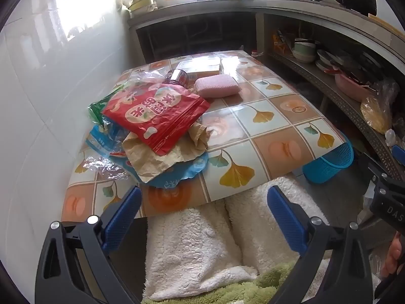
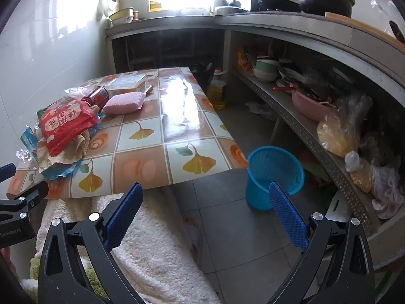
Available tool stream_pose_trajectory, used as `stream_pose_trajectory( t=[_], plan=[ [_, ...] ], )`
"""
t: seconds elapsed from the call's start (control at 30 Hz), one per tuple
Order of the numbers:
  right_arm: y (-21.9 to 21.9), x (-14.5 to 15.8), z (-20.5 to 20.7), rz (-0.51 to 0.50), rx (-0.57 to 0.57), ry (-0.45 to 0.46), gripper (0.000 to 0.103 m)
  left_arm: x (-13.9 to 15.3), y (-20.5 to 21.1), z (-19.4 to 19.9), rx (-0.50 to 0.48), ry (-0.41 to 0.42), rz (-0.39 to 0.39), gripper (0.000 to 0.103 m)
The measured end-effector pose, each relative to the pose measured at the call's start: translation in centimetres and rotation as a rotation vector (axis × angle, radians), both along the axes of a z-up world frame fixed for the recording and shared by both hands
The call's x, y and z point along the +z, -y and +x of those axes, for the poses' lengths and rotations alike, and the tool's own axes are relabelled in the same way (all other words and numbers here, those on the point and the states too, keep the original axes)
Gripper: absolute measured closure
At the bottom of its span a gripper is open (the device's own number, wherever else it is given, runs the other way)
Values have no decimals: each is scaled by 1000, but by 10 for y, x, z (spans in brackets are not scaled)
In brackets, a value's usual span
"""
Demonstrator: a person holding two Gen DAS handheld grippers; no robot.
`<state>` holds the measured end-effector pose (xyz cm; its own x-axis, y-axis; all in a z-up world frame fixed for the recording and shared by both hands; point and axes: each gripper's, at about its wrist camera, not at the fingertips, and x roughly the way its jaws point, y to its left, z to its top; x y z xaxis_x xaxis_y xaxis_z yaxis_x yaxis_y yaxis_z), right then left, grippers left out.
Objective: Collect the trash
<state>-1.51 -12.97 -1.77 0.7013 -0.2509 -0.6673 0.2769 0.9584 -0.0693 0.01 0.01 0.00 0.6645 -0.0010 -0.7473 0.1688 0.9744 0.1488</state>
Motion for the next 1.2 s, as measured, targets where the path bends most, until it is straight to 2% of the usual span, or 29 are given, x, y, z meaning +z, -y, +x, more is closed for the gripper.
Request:
stream_pose_trajectory(
  t=[1.2],
  plan=[
    [-5, 2, -2, -2, 1, 3, 8, -3, -5, 2, 1, -4, 3, 6]
  ],
)
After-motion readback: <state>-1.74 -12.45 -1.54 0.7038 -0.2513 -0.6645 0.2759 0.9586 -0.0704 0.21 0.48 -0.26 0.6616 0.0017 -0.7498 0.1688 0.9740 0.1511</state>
